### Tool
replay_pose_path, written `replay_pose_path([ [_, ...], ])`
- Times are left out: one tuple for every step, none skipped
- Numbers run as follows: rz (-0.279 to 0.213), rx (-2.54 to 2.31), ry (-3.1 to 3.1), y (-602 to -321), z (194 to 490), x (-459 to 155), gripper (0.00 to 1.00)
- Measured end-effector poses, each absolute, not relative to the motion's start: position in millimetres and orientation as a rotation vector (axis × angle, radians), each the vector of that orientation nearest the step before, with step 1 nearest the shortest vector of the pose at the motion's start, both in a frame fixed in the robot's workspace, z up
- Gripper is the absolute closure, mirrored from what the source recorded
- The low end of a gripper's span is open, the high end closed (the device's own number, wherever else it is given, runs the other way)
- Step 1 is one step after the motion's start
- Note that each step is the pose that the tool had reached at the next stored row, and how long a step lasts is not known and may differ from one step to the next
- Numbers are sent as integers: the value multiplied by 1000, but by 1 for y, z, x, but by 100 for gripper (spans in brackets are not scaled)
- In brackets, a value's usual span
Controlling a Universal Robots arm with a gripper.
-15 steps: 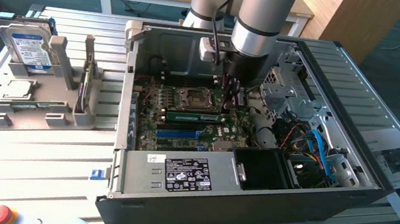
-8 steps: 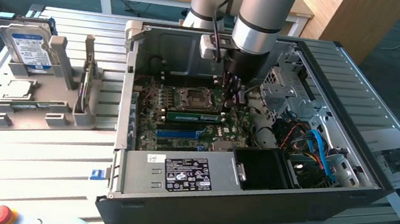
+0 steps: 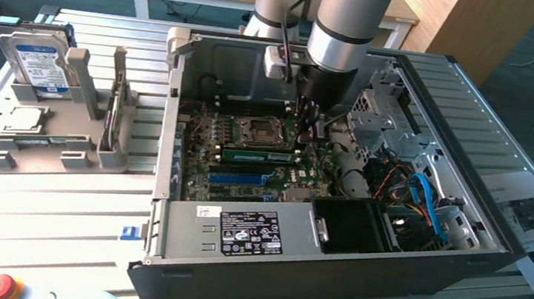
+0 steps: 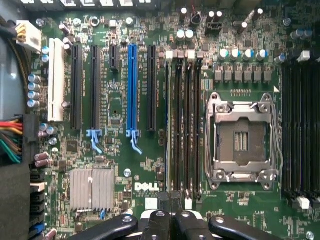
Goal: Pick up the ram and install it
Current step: 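Press down the ram until it locks into place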
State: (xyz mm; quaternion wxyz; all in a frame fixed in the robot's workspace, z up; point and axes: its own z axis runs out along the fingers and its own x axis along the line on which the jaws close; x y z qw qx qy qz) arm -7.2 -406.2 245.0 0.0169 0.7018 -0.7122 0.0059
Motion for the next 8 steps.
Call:
replay_pose_path([
  [18, 2181, -2214, -406, 245, -9, 90],
  [18, 2182, -2214, -406, 245, -12, 90],
  [19, 2182, -2214, -406, 245, -14, 90],
  [19, 2182, -2214, -406, 245, -17, 90],
  [19, 2182, -2214, -406, 245, -19, 90],
  [20, 2182, -2214, -406, 245, -22, 90],
  [20, 2182, -2214, -406, 245, -25, 90],
  [20, 2182, -2215, -406, 245, -27, 90],
])
